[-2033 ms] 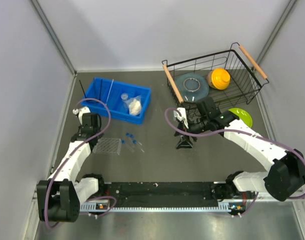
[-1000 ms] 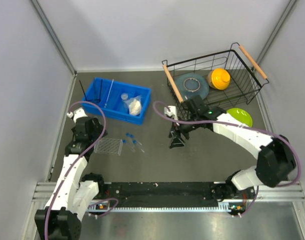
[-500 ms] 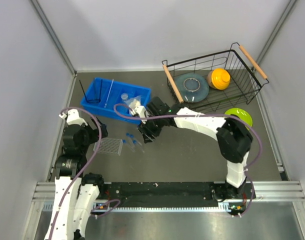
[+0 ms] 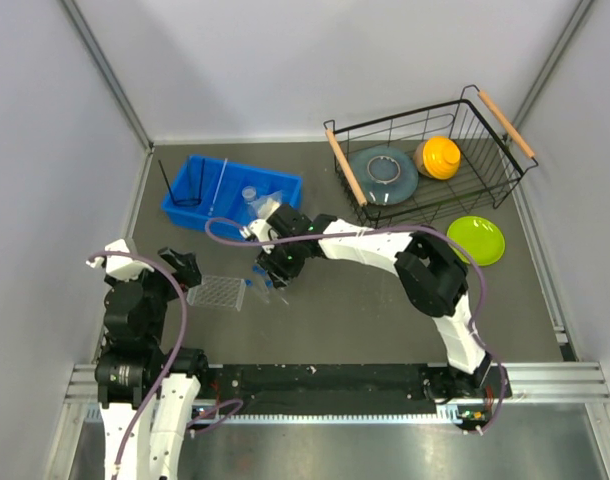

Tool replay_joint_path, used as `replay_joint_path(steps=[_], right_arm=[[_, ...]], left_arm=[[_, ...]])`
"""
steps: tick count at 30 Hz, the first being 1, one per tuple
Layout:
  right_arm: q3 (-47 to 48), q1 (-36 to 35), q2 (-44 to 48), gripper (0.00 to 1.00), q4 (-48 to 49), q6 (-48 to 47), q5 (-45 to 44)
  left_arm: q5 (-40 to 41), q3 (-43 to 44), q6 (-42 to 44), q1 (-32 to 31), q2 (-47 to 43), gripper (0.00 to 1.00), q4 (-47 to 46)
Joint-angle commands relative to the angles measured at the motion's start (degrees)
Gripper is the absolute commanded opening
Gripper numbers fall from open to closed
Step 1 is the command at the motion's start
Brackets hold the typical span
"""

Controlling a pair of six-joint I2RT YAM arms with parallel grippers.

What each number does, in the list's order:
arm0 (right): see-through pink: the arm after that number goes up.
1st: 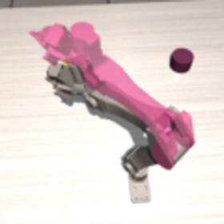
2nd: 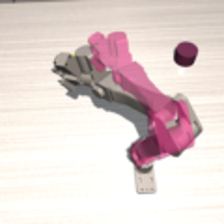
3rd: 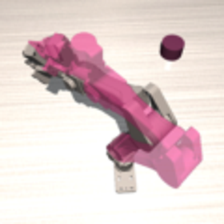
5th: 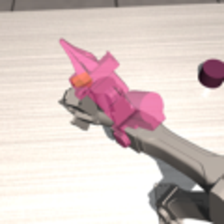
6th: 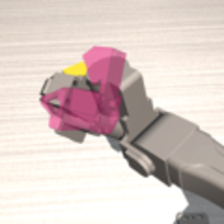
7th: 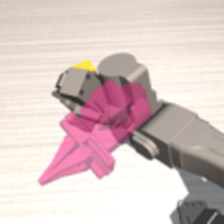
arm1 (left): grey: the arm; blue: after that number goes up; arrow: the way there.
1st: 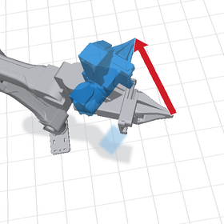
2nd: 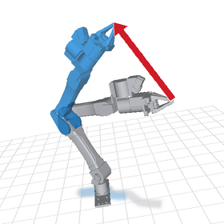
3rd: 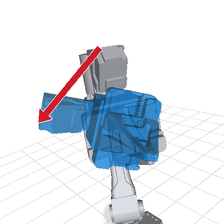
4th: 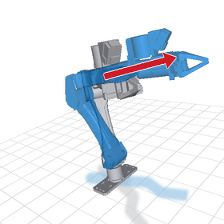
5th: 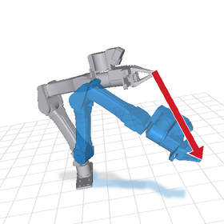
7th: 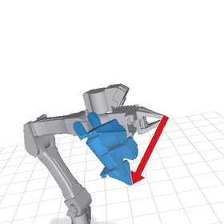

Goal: Organize the chemistry lab equipment

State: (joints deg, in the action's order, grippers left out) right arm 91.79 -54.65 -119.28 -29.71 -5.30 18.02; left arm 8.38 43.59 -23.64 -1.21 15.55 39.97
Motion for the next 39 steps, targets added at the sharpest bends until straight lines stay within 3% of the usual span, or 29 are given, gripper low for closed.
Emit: replay_joint_path(steps=[1, 22, 25, 32, 39], right_arm=[[3.8, -1.1, -2.6, 0.47, 0.6, 1.6, -1.6], [5.4, -1.2, -6.5, 0.40, -0.8, 0.8, -9.6], [5.2, -1.3, -6.4, 0.37, -0.9, 0.6, -11.5], [4.2, -1.3, -6.0, 0.20, -0.8, -0.1, -14.7], [1.4, -0.8, -4.5, 0.12, -0.3, -1.0, -15.5]], left_arm=[[1.6, 2.3, -0.1, 0.2, -1.0, 0.98, -0.1], [-0.2, 1.1, -1.3, 0.2, -2.8, 0.98, -0.2], [-0.5, 1.0, -1.7, 0.2, -2.8, 0.98, -0.1], [-1.9, 0.4, -3.1, 0.2, -2.7, 0.98, -0.3], [-4.9, -1.7, -6.1, 0.2, -2.6, 0.99, -1.1]])
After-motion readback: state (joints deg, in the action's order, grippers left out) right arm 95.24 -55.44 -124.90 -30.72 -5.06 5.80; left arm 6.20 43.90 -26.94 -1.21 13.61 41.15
